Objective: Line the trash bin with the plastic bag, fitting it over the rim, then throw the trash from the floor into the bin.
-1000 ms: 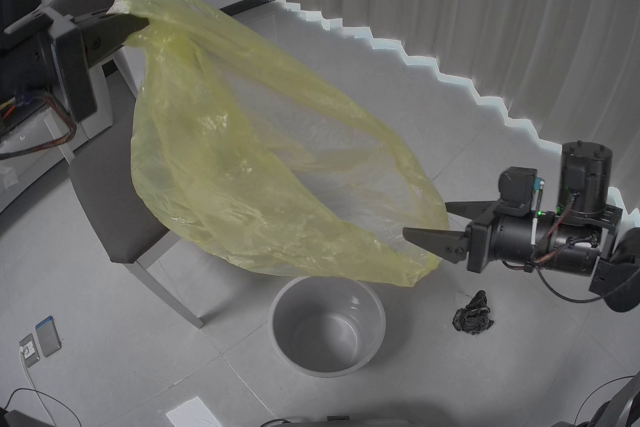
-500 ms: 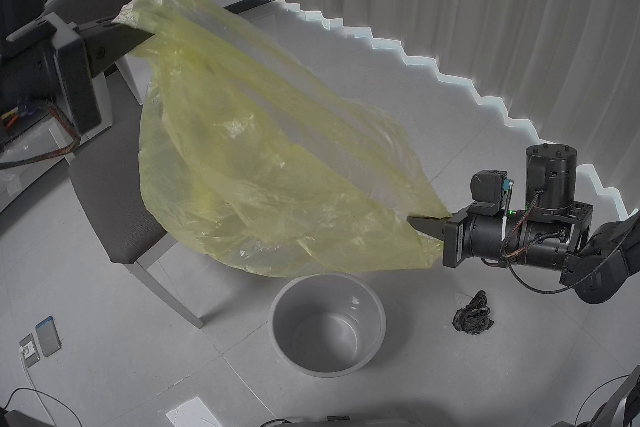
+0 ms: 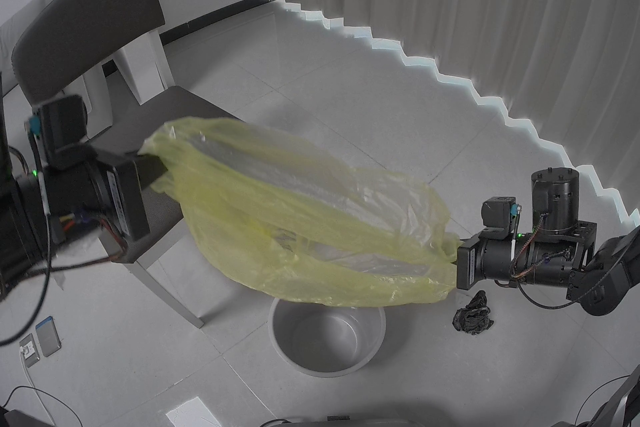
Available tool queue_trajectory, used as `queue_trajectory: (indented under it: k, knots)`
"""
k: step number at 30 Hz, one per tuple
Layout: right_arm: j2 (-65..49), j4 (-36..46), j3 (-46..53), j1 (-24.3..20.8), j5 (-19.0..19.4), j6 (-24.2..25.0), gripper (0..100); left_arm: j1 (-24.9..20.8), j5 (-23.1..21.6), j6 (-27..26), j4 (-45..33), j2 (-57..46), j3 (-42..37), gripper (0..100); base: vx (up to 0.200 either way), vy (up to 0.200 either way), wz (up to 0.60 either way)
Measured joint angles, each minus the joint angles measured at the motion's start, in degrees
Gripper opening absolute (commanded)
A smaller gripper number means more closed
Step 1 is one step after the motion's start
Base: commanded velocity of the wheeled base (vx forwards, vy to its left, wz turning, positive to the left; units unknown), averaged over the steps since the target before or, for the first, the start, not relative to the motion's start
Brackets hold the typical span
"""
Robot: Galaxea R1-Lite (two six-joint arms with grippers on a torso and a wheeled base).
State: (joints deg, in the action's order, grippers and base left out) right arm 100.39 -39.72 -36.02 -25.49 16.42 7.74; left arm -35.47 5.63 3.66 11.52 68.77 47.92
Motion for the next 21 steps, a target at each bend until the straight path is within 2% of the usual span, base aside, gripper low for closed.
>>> queue_trajectory:
  k: [6,8,21]
  knots:
    - [-0.9,0.3,5.4,1.4,0.0,-1.2,0,-3.2,4.8,13.3,0.9,2.1,-6.0,0,0.000,0.000,0.00]
    - [-1.0,0.3,6.9,1.8,-0.1,-1.7,0,-4.1,5.4,16.0,2.1,3.5,-7.8,0,0.000,0.000,0.00]
    - [3.5,-0.4,9.0,3.5,-0.1,-2.8,0,-5.4,5.8,19.9,23.7,20.7,-13.8,0,0.000,0.000,0.00]
